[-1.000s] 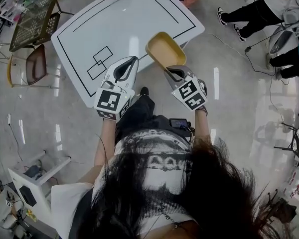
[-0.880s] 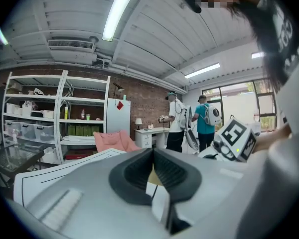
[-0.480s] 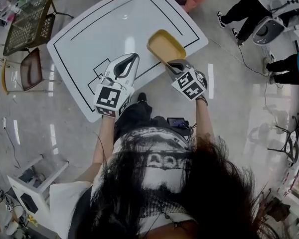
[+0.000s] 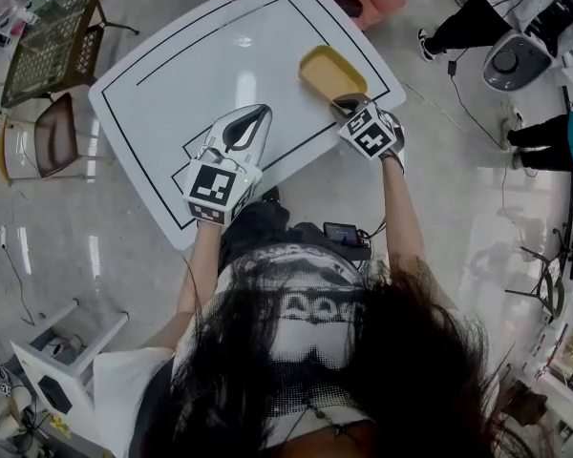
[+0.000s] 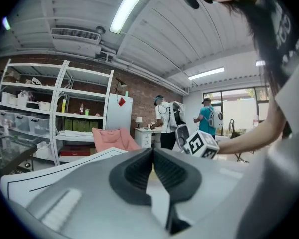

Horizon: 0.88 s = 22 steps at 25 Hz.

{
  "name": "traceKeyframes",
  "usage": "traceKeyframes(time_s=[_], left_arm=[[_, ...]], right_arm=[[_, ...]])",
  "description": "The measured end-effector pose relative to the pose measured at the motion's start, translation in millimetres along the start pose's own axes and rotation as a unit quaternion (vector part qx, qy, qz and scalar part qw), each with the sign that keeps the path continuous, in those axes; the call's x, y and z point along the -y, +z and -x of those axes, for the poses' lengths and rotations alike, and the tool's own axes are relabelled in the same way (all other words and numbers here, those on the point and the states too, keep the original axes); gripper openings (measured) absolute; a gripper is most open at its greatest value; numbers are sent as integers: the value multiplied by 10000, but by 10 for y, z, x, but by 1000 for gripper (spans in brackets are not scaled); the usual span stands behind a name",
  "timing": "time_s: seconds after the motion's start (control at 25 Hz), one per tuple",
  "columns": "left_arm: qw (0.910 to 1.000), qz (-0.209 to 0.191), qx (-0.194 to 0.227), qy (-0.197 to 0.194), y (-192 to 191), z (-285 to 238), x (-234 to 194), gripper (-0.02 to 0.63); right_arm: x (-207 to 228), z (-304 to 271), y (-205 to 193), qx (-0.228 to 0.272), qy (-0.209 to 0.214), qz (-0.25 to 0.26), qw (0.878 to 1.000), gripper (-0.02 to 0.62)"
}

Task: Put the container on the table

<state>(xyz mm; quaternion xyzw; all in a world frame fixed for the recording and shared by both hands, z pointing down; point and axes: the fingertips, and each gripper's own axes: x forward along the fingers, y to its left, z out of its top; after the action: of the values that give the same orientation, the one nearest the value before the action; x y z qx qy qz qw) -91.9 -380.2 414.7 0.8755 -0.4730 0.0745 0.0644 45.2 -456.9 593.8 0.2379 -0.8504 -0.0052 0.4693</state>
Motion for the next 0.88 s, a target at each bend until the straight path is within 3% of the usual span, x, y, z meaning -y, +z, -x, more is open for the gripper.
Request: traceKeyframes(time_s=[0.4,0.72,0.88], left_arm=[[9999,65,-111,2,-76,-146,-190,0],[9997,95,-221,-14,-181,-204,-211,0],[9997,101,-242,-15,-202,-200,-226,0]], right_arm=[[490,-454,-132,-330,-64,-648,9973,23],[538,-630,-213,-430,-121,-849,9954,28],[506,-646,-200,-420,-135,-902,9949,89]])
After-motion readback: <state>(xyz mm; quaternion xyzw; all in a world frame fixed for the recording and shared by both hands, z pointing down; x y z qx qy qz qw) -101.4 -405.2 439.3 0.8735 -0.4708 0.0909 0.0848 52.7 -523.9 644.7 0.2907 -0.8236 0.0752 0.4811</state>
